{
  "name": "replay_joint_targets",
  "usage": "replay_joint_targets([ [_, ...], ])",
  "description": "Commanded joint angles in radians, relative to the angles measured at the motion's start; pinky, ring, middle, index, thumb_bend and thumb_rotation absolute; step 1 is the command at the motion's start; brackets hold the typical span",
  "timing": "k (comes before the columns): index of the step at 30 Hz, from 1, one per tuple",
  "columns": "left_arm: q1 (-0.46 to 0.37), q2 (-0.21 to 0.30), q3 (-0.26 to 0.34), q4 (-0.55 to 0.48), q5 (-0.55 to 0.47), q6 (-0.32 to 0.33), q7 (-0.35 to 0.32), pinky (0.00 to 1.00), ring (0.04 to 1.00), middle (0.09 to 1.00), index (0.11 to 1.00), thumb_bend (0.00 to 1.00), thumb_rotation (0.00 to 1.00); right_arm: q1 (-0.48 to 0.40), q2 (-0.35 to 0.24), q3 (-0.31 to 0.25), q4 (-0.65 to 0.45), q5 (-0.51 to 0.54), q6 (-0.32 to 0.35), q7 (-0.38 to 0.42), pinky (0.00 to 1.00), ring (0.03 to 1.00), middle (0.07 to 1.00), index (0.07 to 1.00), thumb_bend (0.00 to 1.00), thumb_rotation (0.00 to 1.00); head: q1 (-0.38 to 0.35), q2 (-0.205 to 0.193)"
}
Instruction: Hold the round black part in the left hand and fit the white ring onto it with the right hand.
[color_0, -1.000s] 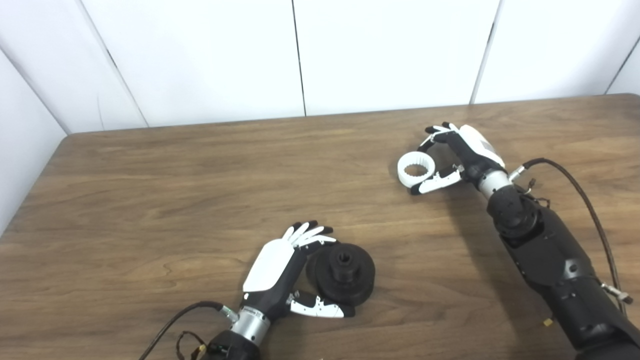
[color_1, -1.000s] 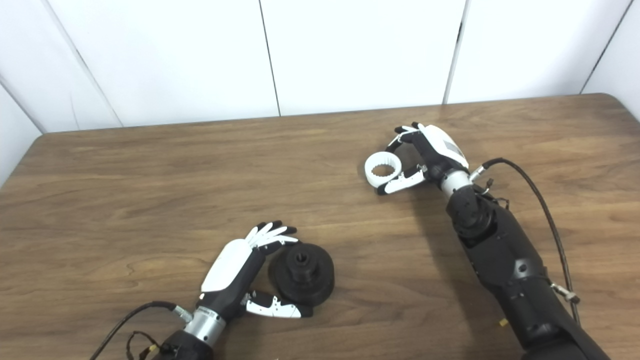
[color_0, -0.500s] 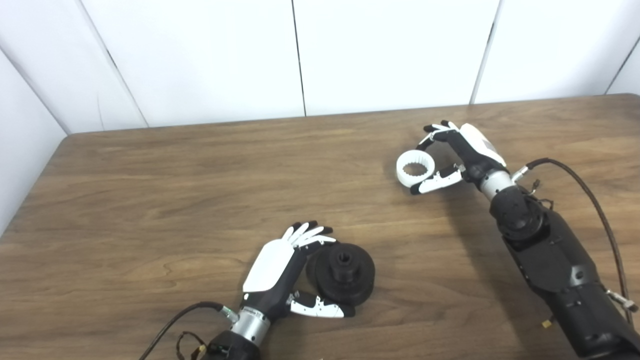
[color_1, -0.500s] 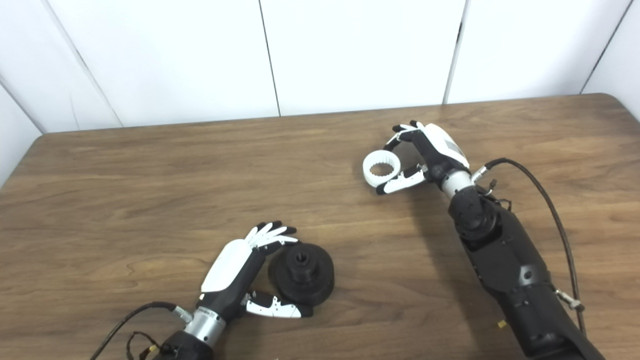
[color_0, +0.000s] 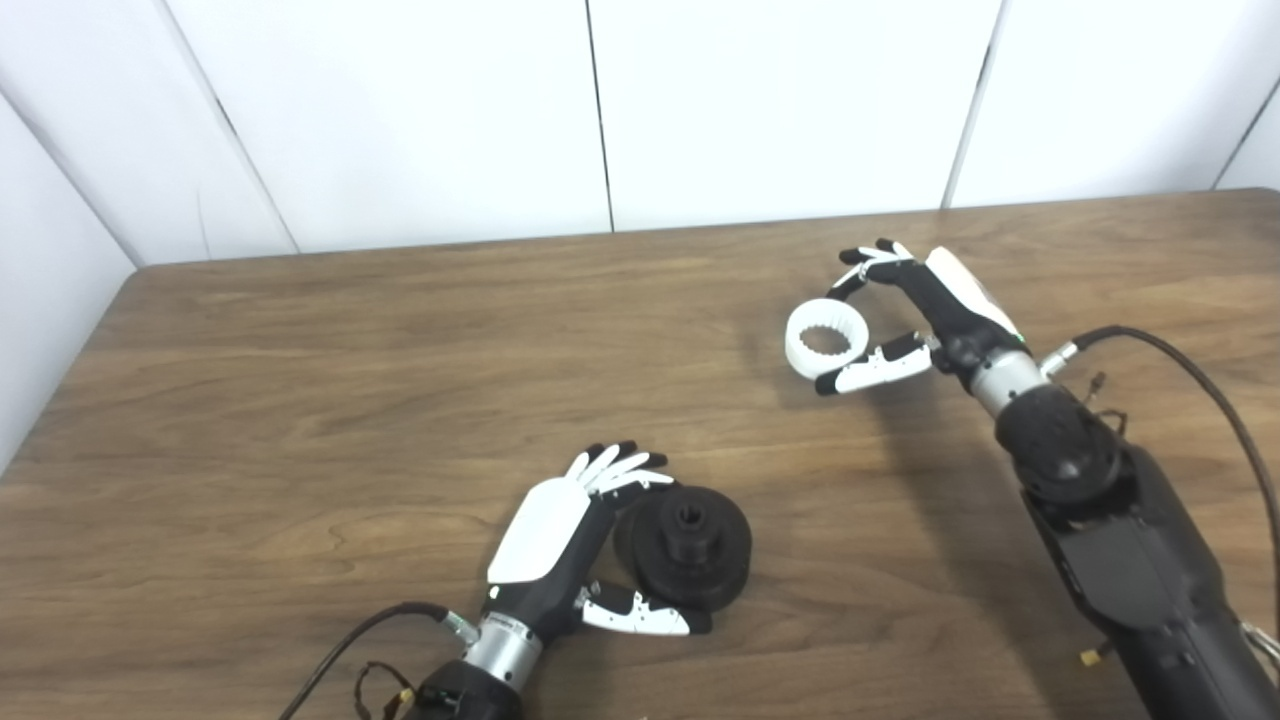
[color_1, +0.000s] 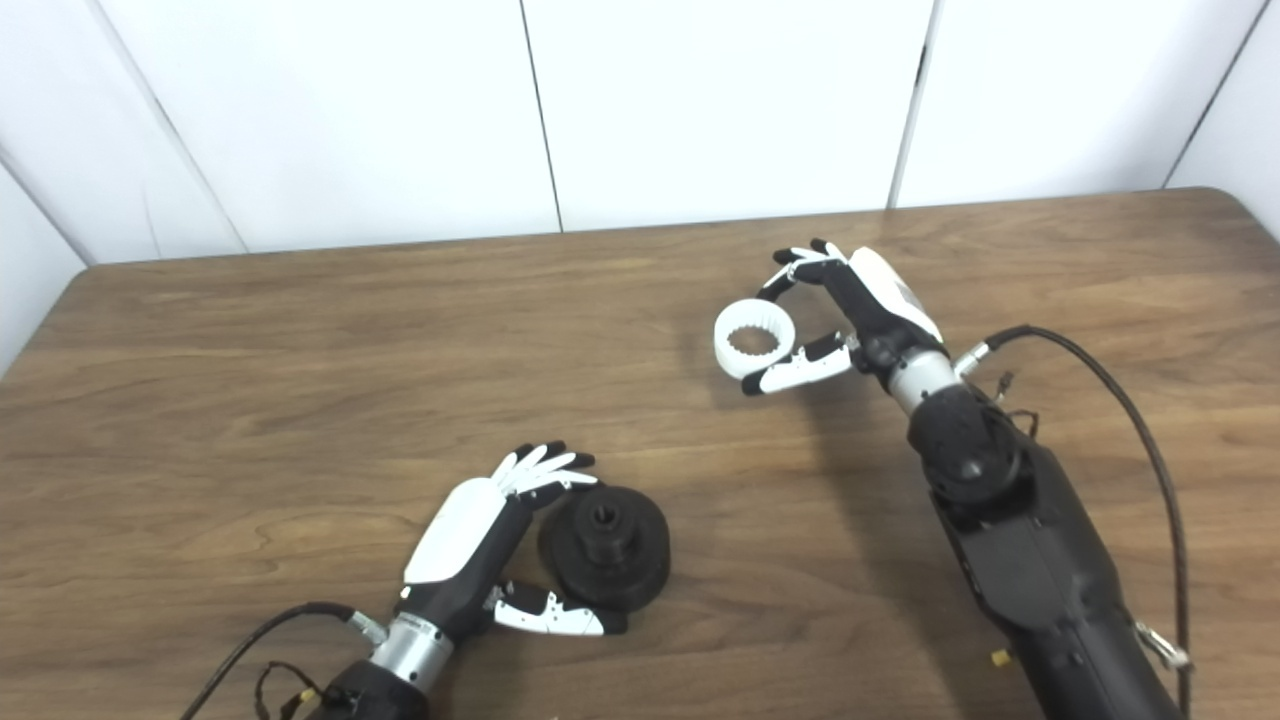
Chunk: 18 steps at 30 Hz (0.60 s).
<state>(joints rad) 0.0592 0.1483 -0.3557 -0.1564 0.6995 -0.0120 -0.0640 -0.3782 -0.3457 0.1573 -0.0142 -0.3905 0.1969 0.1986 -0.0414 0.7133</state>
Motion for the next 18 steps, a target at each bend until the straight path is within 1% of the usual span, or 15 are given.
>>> replay_joint_targets([
  [1,0.002,0.012,-0.001,0.040,0.010,0.017,-0.010,1.00,0.964,0.885,0.677,0.92,0.32,-0.016,-0.014,-0.014,-0.095,0.023,0.018,0.025,0.97,1.000,0.887,0.491,0.52,0.16,0.000,0.001],
  [3,0.001,0.011,-0.001,0.045,0.005,0.013,-0.007,1.00,0.963,0.883,0.677,0.92,0.32,0.003,-0.015,-0.013,-0.155,0.031,0.046,0.047,0.97,1.000,0.884,0.491,0.52,0.16,0.000,0.001],
  [5,0.001,0.011,0.000,0.046,0.005,0.011,-0.006,1.00,0.962,0.882,0.677,0.92,0.32,0.008,-0.015,-0.014,-0.173,0.031,0.059,0.056,0.97,1.000,0.883,0.491,0.52,0.16,0.000,0.001],
  [7,0.001,0.007,0.000,0.046,-0.002,0.015,-0.010,1.00,0.967,0.887,0.680,0.91,0.31,0.030,-0.008,-0.010,-0.243,0.038,0.090,0.075,0.98,1.000,0.881,0.491,0.52,0.16,-0.002,0.002],
  [9,-0.001,0.003,-0.002,0.048,-0.001,0.018,-0.010,1.00,0.969,0.888,0.680,0.91,0.31,0.042,-0.005,-0.008,-0.282,0.040,0.109,0.087,0.98,1.000,0.880,0.491,0.52,0.16,-0.001,0.001],
  [12,-0.003,-0.001,-0.006,0.047,0.012,0.019,-0.006,1.00,0.967,0.889,0.678,0.91,0.32,0.068,0.003,0.006,-0.350,0.043,0.129,0.107,0.98,1.000,0.885,0.491,0.52,0.16,0.005,0.002],
  [16,-0.004,-0.003,-0.007,0.046,0.014,0.020,-0.005,1.00,0.965,0.887,0.677,0.92,0.32,0.078,0.004,0.011,-0.377,0.041,0.134,0.118,0.97,1.000,0.887,0.491,0.52,0.16,0.007,0.003],
  [18,-0.005,-0.005,-0.005,0.048,0.012,0.022,-0.005,1.00,0.963,0.885,0.678,0.92,0.32,0.092,0.007,0.021,-0.419,0.047,0.152,0.136,0.97,1.000,0.891,0.491,0.52,0.16,0.010,0.005],
])
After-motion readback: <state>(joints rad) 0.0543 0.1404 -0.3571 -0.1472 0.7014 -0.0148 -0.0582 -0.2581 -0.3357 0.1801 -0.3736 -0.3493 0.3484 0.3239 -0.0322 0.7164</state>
